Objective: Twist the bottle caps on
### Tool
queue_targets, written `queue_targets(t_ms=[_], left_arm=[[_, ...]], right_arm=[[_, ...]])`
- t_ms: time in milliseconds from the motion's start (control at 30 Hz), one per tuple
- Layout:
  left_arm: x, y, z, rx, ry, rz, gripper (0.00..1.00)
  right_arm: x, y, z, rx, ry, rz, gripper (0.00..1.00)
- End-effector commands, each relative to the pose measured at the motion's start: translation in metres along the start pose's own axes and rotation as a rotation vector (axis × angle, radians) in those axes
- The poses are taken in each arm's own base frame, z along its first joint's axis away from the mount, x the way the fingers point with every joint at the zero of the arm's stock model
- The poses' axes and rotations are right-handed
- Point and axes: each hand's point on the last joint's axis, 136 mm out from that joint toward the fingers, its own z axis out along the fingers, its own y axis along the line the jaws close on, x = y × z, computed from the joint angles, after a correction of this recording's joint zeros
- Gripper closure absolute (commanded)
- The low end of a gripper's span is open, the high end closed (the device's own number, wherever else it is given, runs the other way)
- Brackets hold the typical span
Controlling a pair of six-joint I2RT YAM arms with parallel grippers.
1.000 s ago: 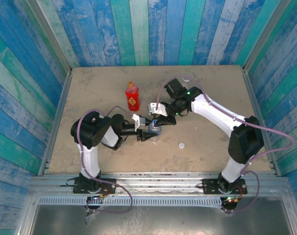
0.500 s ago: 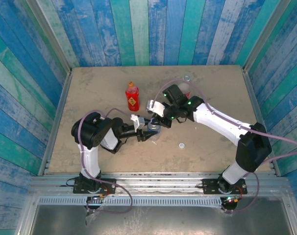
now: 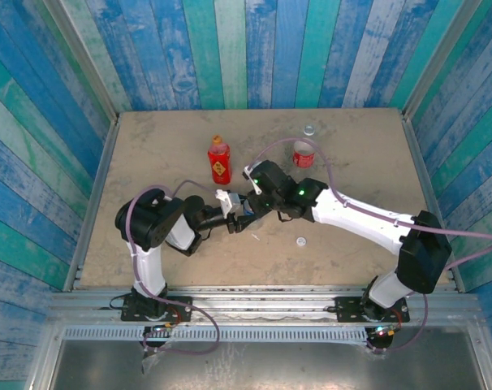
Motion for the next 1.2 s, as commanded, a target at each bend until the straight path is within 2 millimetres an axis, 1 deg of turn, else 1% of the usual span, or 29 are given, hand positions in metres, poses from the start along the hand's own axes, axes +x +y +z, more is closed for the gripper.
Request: queue_targets(t_ms=[0,67,167,200,233,300,333,367,433,500,600,733,867,1000,1167], left_arm=[[0.013,0.017,-0.007,-0.094,0.06,-0.018,0.35],[0.012,0.012,-0.007,-0.067,0.055,-0.012,0.35],[0.01,0.003,-0.006,-0.011,0.042,0.006,0.35],[0.009,0.0,-0.006,0.005,0.041,0.012,0.35],[0.009,-0.004,-0.006,0.03,0.041,0.019,0.35],[0.009,-0.011,-0.005,0.078,0.038,0.032,0.35],[0.009,-0.015,-0.005,0.102,0.039,0.033,0.35],[0.009,-0.018,-0.005,0.123,0.038,0.03,0.35],[0.006,-0.021,-0.005,0.147,0.026,0.027,0.35],[0.005,-0.025,-0.005,0.166,0.016,0.026,0.35],[0.007,-0.026,-0.004,0.183,0.018,0.015,0.34],[0.008,-0.027,-0.004,0.188,0.022,0.014,0.34],[0.01,-0.026,-0.003,0.187,0.029,0.01,0.35],[0.01,-0.026,-0.003,0.187,0.031,0.008,0.34],[0.01,-0.025,-0.003,0.188,0.033,0.009,0.35]], right_arm=[[-0.002,-0.001,-0.017,-0.019,0.023,-0.111,0.52],[-0.013,-0.005,-0.027,-0.036,-0.008,-0.159,0.47],[-0.019,-0.008,-0.038,-0.102,-0.034,-0.241,0.42],[-0.018,-0.006,-0.041,-0.14,-0.037,-0.271,0.41],[-0.014,-0.003,-0.045,-0.187,-0.038,-0.339,0.39],[-0.002,0.009,-0.051,-0.279,-0.05,-0.506,0.38],[0.006,0.015,-0.055,-0.328,-0.058,-0.618,0.37],[0.011,0.018,-0.057,-0.347,-0.063,-0.697,0.36],[0.012,0.016,-0.057,-0.347,-0.077,-0.828,0.36],[0.011,0.015,-0.056,-0.374,-0.076,-0.9,0.37],[0.009,0.017,-0.05,-0.442,-0.047,-0.94,0.39],[0.0,0.014,-0.034,-0.438,0.0,-0.92,0.48],[0.002,0.012,-0.024,-0.461,0.039,-0.904,0.53],[0.008,0.014,-0.02,-0.496,0.066,-0.901,0.57],[0.013,0.014,-0.017,-0.505,0.086,-0.896,0.65]])
